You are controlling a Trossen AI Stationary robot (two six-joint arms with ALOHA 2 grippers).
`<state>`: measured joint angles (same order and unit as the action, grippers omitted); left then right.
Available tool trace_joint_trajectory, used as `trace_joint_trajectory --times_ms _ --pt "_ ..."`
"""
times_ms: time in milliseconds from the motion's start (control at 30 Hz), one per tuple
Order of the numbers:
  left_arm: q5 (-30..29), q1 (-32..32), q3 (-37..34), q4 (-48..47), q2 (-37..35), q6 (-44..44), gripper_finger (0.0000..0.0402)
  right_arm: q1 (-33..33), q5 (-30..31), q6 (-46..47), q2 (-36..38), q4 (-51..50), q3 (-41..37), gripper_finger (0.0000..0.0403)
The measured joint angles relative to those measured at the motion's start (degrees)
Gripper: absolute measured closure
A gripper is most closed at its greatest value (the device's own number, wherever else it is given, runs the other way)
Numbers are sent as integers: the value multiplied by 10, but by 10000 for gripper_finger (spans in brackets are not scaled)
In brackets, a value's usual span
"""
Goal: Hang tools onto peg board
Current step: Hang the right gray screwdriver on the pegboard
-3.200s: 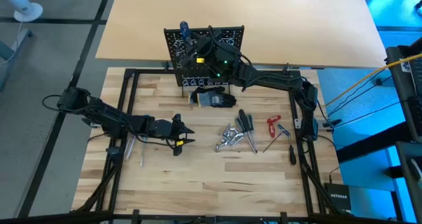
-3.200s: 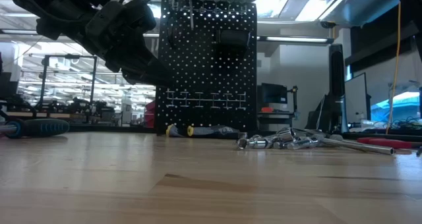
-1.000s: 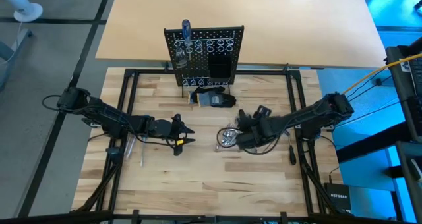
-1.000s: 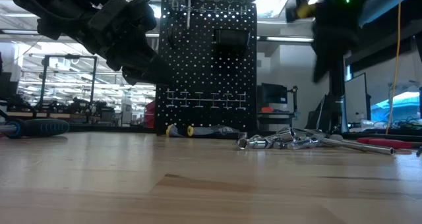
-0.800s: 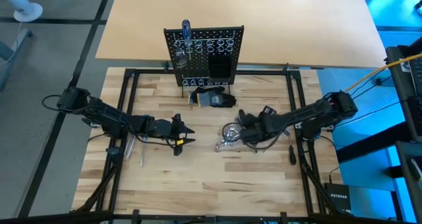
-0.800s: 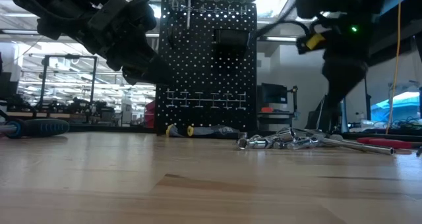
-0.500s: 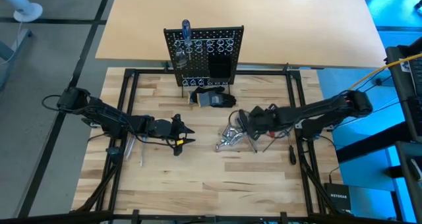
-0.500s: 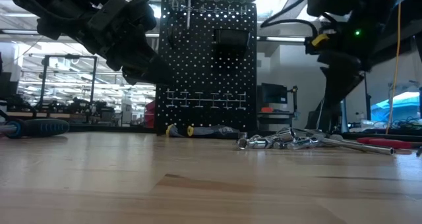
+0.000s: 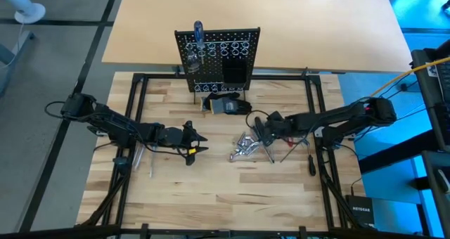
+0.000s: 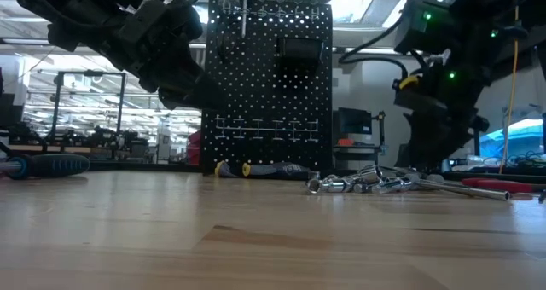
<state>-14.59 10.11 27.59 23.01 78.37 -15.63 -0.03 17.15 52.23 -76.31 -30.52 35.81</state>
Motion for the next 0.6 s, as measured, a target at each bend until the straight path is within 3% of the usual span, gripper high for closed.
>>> trace_joint_trajectory --times_ms 600 --pt "0 0 0 -1 0 1 234 0 33 -16 -54 13 0 165"
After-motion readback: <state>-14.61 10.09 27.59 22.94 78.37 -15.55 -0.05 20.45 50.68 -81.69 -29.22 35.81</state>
